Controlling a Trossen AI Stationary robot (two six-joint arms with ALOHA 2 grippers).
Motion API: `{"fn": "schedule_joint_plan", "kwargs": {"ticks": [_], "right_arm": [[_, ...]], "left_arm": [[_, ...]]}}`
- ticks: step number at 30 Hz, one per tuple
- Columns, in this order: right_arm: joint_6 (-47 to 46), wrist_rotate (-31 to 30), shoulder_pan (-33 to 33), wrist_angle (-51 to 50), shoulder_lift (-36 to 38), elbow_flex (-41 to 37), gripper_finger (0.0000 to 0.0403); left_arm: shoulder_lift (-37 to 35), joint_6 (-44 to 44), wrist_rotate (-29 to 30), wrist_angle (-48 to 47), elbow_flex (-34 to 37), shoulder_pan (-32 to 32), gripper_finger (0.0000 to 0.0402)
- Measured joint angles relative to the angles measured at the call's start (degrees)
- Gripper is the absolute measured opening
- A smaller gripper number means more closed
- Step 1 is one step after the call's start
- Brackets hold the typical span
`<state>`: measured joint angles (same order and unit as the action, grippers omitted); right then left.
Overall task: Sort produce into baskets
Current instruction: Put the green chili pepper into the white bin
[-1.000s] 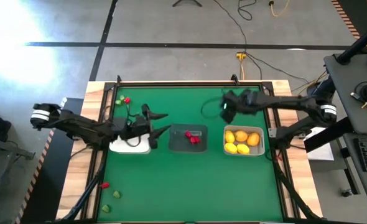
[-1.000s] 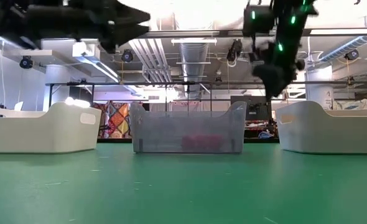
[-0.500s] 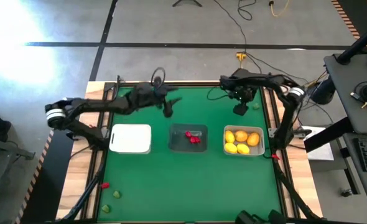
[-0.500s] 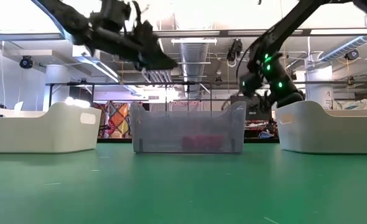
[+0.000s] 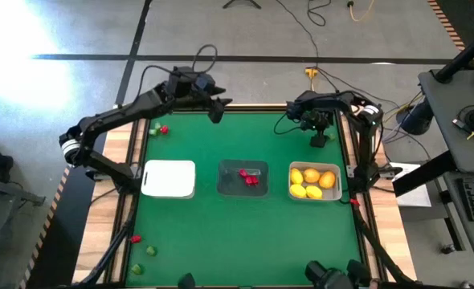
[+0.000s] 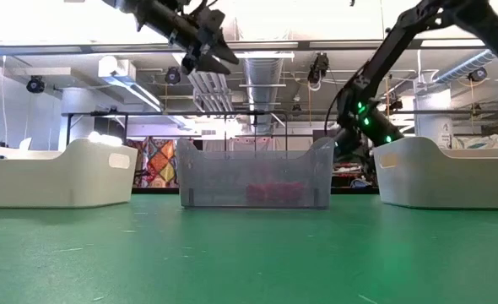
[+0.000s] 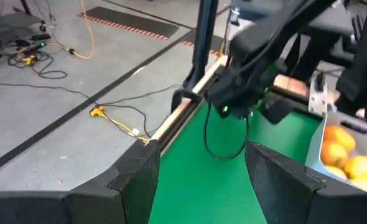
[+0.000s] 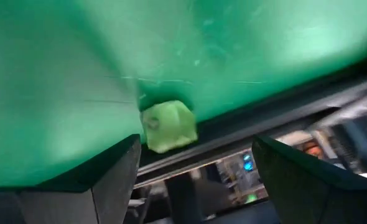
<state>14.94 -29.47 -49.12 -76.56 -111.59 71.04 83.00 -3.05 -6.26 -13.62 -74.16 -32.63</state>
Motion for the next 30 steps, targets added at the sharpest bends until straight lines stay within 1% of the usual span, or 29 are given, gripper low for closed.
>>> {"fn": "schedule_joint_plan", "kwargs": {"ticks": [2,4,6,11,15,20,22,26,28,30], "right_arm": [[0.1,1.2,-1.6,0.1,-1.9,-0.4,0.0299],[0.7,0.9,-2.5,0.6,-3.4,-0.7,0.0294],[1.4,0.9,-2.5,0.8,-4.5,-0.8,0.0288],[0.6,3.3,-2.4,0.7,-5.9,-0.8,0.0263],[-0.6,5.6,-2.5,0.8,-5.7,-0.9,0.0226],[-1.7,8.3,-2.9,2.3,-4.4,-1.2,0.0171],[-2.1,9.6,-3.1,2.6,-4.2,-1.1,0.015],[-3.9,12.1,-2.6,3.1,-3.1,-0.9,0.0119],[-5.0,13.2,-1.2,4.3,-1.6,-0.1,0.0112],[-6.2,15.1,0.5,6.6,0.1,1.7,0.011]], "left_arm": [[-0.1,-1.1,0.2,-2.0,-2.7,-0.4,0.0219],[-0.6,-1.9,0.3,-3.7,-5.1,-0.6,0.0219],[-0.8,-2.2,0.3,-4.3,-7.0,-0.6,0.0219],[-0.7,-4.1,0.4,-4.5,-10.8,-0.6,0.0219],[-0.7,-5.7,2.8,-5.9,-15.0,-0.6,0.0219],[-0.7,-5.4,4.3,-16.3,-22.6,-0.6,0.0219],[-1.1,-5.4,4.3,-18.3,-25.0,-0.6,0.0219],[-3.9,-4.8,4.3,-17.5,-25.4,-0.4,0.0219],[-5.5,-4.7,4.3,-17.5,-23.9,-0.4,0.0219],[-7.3,-4.7,4.3,-18.8,-21.0,-0.4,0.0219]]}}
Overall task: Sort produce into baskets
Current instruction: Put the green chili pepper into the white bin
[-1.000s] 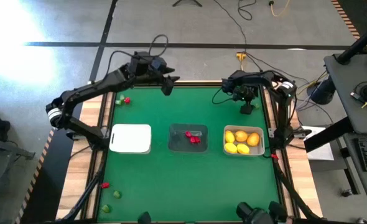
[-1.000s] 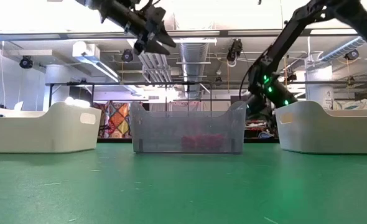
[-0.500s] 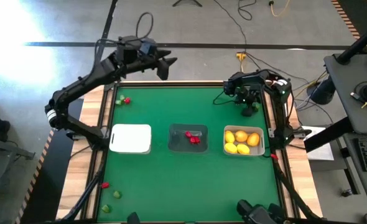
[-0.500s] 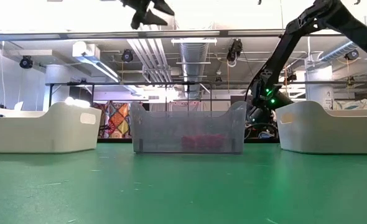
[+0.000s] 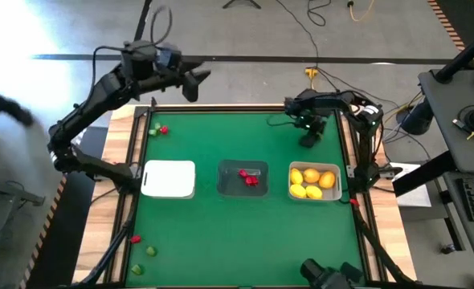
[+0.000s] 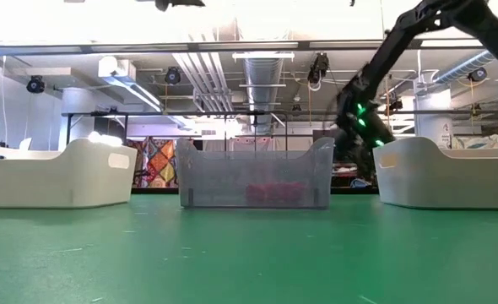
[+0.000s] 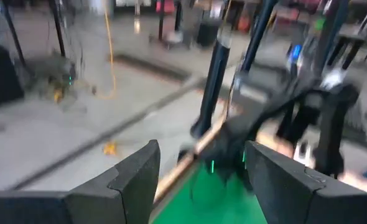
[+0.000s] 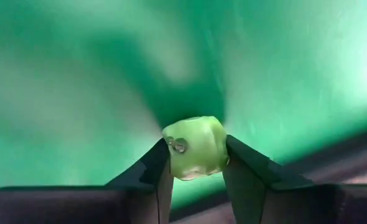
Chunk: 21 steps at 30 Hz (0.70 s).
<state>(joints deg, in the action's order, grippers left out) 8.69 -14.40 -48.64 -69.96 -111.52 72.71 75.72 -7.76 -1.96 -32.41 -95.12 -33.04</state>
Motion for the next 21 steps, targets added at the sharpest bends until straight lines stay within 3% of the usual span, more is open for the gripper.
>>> {"fn": "schedule_joint_plan", "kwargs": {"ticks": [4,7,9,13,17,21], "right_arm": [[-3.0,9.5,2.7,3.7,2.1,4.3,0.0114],[-8.8,19.3,4.6,9.7,1.8,7.9,0.0116],[-13.7,23.2,6.2,13.2,0.2,10.8,0.0112],[-20.8,24.1,9.6,15.1,-4.5,17.4,0.0107],[-26.0,24.1,13.2,15.1,-8.7,23.3,0.0114],[-28.8,29.2,15.5,15.4,-11.8,28.6,0.0124]], "left_arm": [[-4.2,0.2,0.0,-8.4,6.8,0.0,0.0219],[-6.5,2.6,0.4,-9.1,11.8,-0.1,0.0219],[-7.3,6.2,4.9,-9.2,14.5,-0.1,0.0219],[-7.7,9.6,15.0,-10.5,19.7,-0.2,0.0219],[-8.1,10.5,10.5,-10.7,25.1,-0.5,0.0219],[-9.1,11.8,7.0,-8.3,31.1,-0.5,0.0219]]}}
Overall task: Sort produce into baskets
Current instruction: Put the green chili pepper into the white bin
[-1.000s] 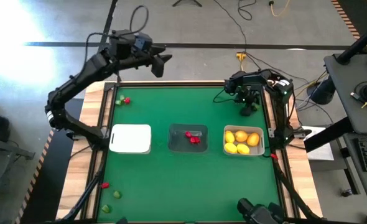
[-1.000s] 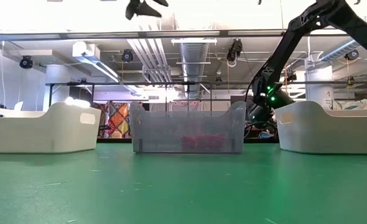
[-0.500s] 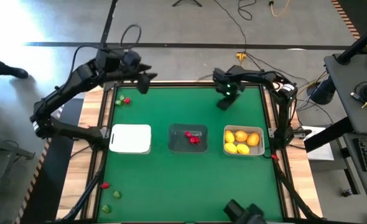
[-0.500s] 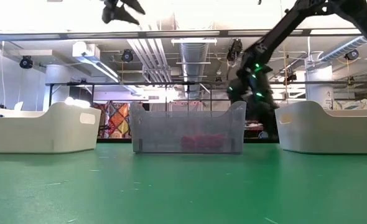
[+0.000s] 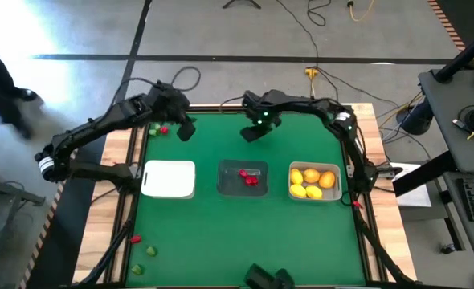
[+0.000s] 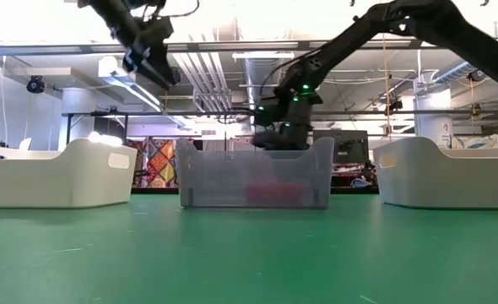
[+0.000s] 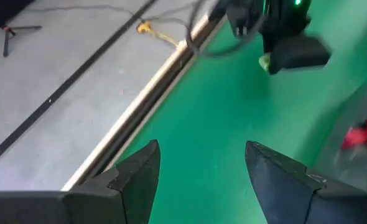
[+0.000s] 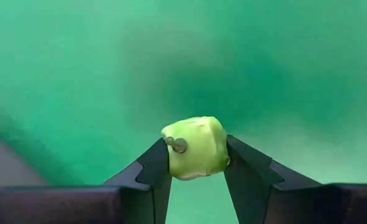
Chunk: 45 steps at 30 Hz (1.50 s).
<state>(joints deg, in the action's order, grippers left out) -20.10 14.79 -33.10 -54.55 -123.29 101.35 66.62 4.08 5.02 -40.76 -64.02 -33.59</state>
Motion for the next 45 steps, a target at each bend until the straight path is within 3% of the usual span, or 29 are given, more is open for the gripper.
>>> {"fn": "schedule_joint_plan", "kwargs": {"ticks": [5,12,16,20,32,34,37,41,45], "right_arm": [[-1.2,0.8,3.2,0.9,-5.0,6.5,0.0122],[-3.0,3.5,6.8,0.1,-11.4,16.4,0.0124],[-5.1,3.0,7.4,0.6,-12.5,19.2,0.0148],[-5.8,3.3,7.2,-0.1,-12.5,21.0,0.0189],[3.3,0.7,5.4,-9.8,-2.2,21.9,0.0282],[6.0,-1.9,4.8,-12.1,0.0,21.9,0.0291],[9.5,-5.8,3.7,-15.5,3.6,21.9,0.0302],[10.3,-11.7,2.8,-18.2,8.5,21.1,0.0313],[9.2,-15.0,2.7,-18.7,14.0,20.1,0.0318]], "left_arm": [[-0.8,1.4,0.2,7.7,8.3,0.0,0.0219],[2.4,1.5,0.5,11.2,12.2,0.0,0.0219],[5.8,-0.1,1.3,11.9,12.0,0.0,0.0219],[9.0,0.9,-4.6,14.8,12.1,-0.1,0.0219],[18.2,-0.5,-11.1,31.7,12.0,-1.4,0.0227],[20.2,1.2,-14.3,35.0,12.0,-1.4,0.0233],[24.1,2.4,-24.3,39.5,11.0,-2.1,0.0247],[29.6,6.9,-29.8,38.4,7.2,-4.1,0.0266],[34.5,16.4,-30.2,28.9,3.4,-4.8,0.0274]]}}
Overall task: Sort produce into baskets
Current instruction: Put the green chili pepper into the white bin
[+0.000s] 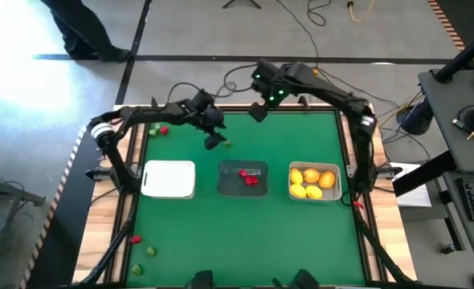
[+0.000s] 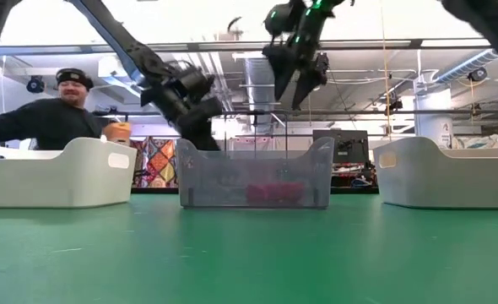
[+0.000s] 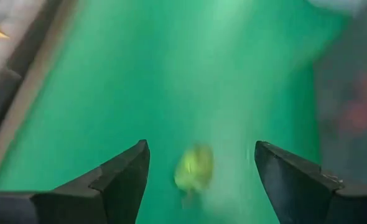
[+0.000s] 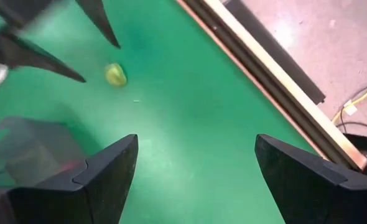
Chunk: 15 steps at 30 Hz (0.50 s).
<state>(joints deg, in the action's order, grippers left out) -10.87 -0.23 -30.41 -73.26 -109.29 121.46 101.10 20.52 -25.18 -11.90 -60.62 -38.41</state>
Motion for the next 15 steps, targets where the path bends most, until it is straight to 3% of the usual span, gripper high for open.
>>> {"fn": "schedule_joint_plan", "kwargs": {"ticks": [4,8,15], "right_arm": [[-3.3,-1.7,0.0,-0.2,3.7,-1.1,0.0316],[-6.5,-5.4,0.2,-0.1,6.3,-2.6,0.0311],[-8.7,-8.6,0.2,0.1,6.8,-5.3,0.0312]], "left_arm": [[3.2,8.6,2.5,-5.7,-1.2,0.1,0.0274],[3.5,8.6,3.5,-3.0,-1.2,0.5,0.0274],[5.6,18.2,3.8,-1.0,0.0,2.4,0.0274]]}}
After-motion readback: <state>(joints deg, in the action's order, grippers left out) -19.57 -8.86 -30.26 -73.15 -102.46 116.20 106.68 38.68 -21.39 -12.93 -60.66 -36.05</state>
